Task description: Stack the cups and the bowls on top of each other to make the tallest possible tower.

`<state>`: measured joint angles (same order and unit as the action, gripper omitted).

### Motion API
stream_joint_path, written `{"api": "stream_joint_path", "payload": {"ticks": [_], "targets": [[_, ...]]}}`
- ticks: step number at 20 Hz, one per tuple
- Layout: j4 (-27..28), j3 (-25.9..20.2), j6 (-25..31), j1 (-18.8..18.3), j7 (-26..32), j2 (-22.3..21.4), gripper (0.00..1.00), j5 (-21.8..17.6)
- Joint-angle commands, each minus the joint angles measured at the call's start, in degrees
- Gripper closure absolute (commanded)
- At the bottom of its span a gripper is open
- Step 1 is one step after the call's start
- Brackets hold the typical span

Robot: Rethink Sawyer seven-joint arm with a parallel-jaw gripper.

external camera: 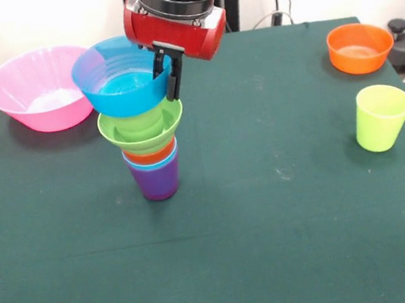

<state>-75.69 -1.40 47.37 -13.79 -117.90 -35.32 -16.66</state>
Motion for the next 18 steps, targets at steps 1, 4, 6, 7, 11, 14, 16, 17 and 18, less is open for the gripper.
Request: {"api": "stream_joint_path", "payload": {"ticks": [1,4,6,7,11,14,16,17,18], "targets": [[1.17,-4.84,5.20,0.05,8.23,4.41,1.00,-3.03],[0.73,-4.67,4.38,0.04,7.67,4.44,1.00,-2.99],[0.08,-4.50,3.70,0.09,6.97,4.37,1.00,-2.87],[-0.46,-4.38,3.15,0.15,6.51,4.22,1.00,-2.83],[-2.66,-3.89,1.35,0.55,4.65,3.63,1.00,-2.60],[-3.92,-3.56,0.44,0.89,3.59,3.12,1.00,-2.51],[-4.40,-3.49,0.10,1.02,3.10,2.95,1.00,-2.37],[-4.69,-3.41,-0.04,1.12,2.77,2.82,1.00,-2.29],[-4.68,-3.43,0.04,1.13,2.67,2.83,1.00,-2.19]]}}
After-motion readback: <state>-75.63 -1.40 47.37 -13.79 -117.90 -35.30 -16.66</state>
